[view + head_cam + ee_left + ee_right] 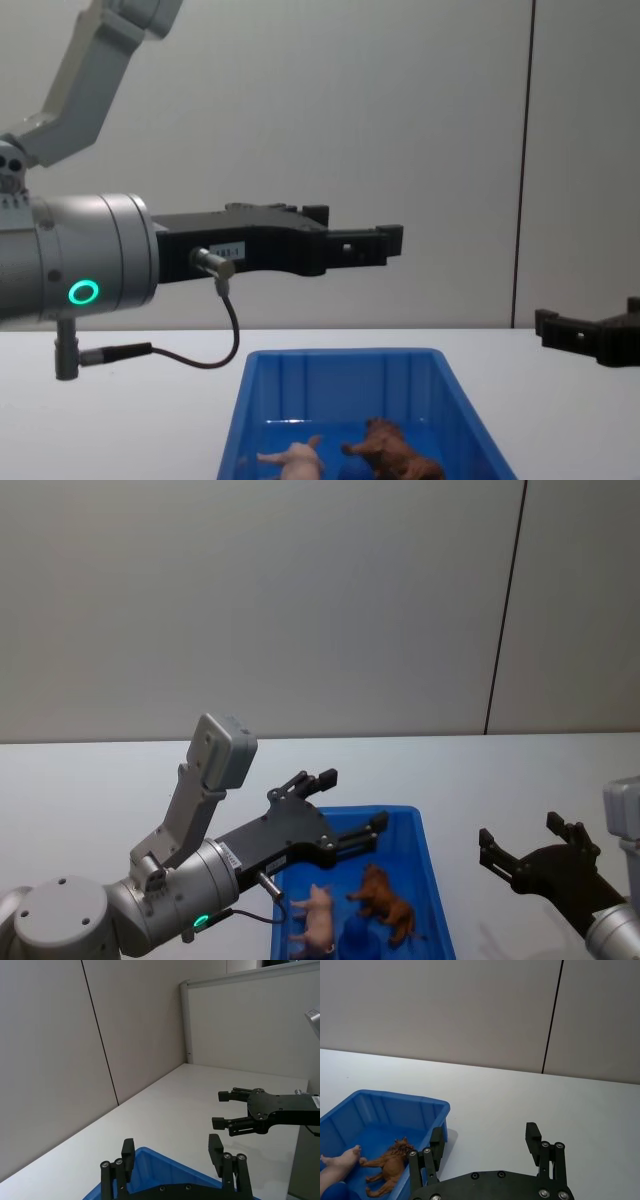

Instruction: Pick up the two dolls from the table and place them into the box.

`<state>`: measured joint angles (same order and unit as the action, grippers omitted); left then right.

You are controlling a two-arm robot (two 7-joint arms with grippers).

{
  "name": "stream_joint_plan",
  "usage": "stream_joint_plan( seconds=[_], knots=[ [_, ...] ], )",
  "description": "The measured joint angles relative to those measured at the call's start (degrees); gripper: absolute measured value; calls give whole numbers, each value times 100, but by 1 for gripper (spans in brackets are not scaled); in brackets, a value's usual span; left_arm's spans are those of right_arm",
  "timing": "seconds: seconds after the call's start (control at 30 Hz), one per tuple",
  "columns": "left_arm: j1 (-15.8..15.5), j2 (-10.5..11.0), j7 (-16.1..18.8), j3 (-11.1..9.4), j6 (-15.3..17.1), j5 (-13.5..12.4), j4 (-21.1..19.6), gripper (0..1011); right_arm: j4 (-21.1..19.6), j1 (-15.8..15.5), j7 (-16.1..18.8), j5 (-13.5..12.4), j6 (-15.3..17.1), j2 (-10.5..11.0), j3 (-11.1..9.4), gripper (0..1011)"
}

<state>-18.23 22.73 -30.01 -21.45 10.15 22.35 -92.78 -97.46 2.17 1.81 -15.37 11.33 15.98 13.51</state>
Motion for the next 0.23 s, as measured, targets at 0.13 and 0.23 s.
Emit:
stream_joint_plan(
  seconds=[0.13, 0.23],
  knots=[
    [0, 0, 0, 0, 0, 0, 0, 990, 0, 0, 0, 0, 0, 0, 0, 1001],
    [0, 0, 0, 0, 0, 0, 0, 1001, 0, 0, 0, 0, 0, 0, 0, 1001]
  ],
)
